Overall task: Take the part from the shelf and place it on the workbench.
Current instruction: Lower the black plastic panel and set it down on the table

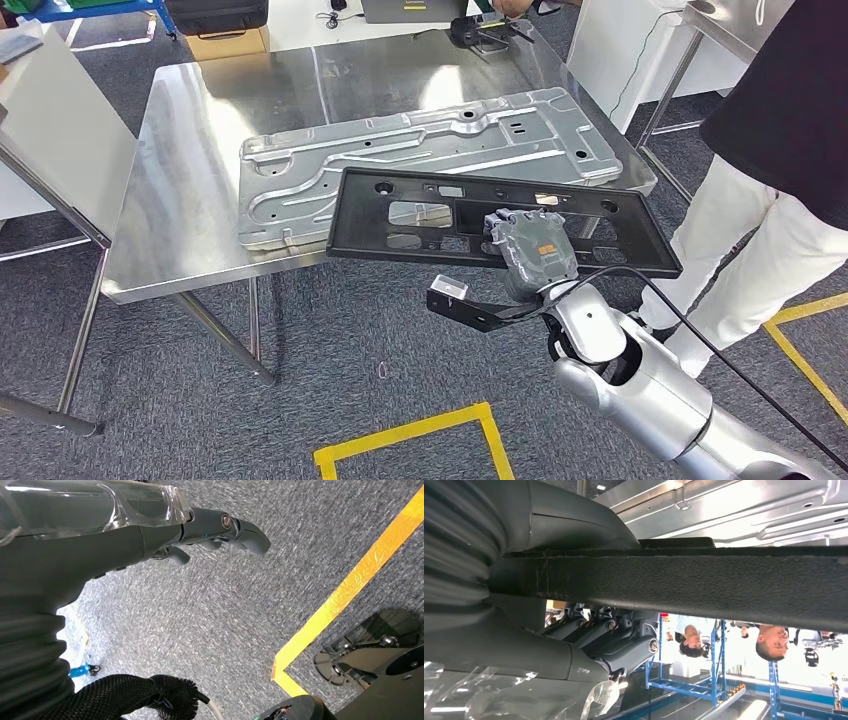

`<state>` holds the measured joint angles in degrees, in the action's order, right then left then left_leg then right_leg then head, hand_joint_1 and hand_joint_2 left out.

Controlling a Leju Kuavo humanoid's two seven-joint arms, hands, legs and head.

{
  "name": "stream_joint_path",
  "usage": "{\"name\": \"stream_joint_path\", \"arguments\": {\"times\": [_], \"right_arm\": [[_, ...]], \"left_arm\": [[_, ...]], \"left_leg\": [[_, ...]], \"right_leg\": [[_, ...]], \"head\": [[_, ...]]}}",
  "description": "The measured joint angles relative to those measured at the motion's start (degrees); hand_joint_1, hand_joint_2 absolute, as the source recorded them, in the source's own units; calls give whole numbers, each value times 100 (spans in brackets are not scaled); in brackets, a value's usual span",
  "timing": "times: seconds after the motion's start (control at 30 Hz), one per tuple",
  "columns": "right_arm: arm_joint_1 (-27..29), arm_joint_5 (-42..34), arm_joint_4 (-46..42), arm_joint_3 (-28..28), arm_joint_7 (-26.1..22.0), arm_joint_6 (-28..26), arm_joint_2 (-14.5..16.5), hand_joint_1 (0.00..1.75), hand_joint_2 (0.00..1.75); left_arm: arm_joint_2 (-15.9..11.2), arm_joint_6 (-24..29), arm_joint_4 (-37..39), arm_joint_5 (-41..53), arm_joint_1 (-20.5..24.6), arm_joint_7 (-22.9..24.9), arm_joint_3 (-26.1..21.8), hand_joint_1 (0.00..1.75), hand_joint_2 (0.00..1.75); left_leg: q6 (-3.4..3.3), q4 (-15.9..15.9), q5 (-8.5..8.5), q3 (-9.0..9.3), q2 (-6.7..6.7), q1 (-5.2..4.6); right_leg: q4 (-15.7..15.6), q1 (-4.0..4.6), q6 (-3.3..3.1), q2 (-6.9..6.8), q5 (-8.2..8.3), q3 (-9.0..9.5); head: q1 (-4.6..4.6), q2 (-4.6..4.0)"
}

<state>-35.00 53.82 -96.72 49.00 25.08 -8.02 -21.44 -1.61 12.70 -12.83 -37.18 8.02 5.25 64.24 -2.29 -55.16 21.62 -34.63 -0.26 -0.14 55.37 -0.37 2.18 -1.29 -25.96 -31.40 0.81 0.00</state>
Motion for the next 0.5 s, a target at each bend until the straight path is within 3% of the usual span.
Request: {"name": "stream_joint_path", "arguments": {"times": [0.5], "right_arm": [[-19,-40,0,0,5,11,-18,175,175]], "left_arm": [[1,4,-1,23,0,-53,0,0,175]], "left_leg": [[0,0,0,0,0,0]], "right_leg": [[0,-1,0,0,0,0]], "head": [[0,0]]}}
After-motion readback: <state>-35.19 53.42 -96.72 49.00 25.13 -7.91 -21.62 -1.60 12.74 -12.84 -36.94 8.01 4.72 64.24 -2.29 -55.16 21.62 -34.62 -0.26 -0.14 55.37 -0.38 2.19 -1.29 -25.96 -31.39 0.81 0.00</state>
